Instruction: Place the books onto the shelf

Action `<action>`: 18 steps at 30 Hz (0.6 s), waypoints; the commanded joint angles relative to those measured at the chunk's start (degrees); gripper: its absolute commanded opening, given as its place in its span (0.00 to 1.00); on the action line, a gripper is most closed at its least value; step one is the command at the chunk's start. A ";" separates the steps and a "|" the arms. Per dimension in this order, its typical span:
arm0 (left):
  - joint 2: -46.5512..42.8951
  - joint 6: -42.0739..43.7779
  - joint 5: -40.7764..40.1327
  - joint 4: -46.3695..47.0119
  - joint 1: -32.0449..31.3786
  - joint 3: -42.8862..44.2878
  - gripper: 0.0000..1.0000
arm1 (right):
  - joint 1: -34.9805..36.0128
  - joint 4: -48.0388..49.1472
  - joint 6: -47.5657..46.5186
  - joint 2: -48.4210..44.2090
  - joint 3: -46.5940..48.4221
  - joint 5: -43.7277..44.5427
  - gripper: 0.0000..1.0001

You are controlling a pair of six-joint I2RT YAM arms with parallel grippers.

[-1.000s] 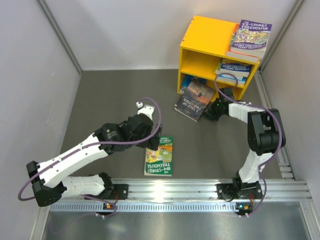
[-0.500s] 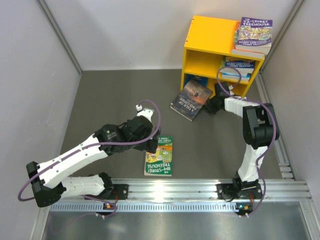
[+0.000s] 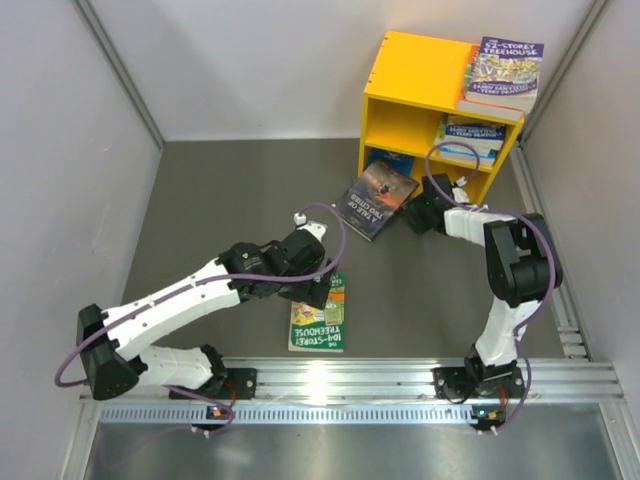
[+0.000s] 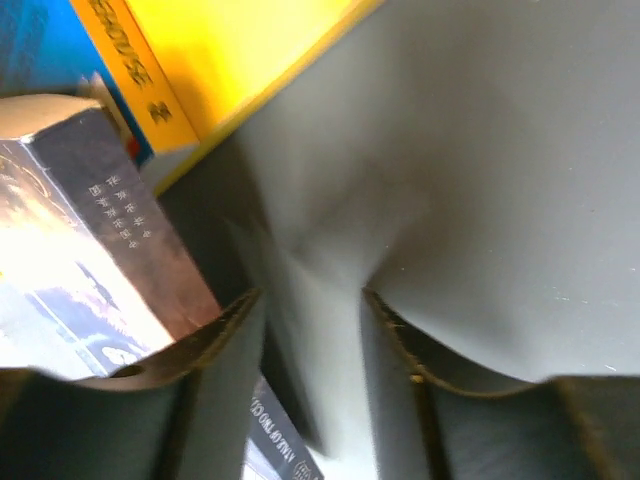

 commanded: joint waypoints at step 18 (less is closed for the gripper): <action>51.83 7.97 4.67 10.18 8.63 29.64 0.43 | -3.61 -30.45 -19.46 -49.94 -9.75 0.21 0.64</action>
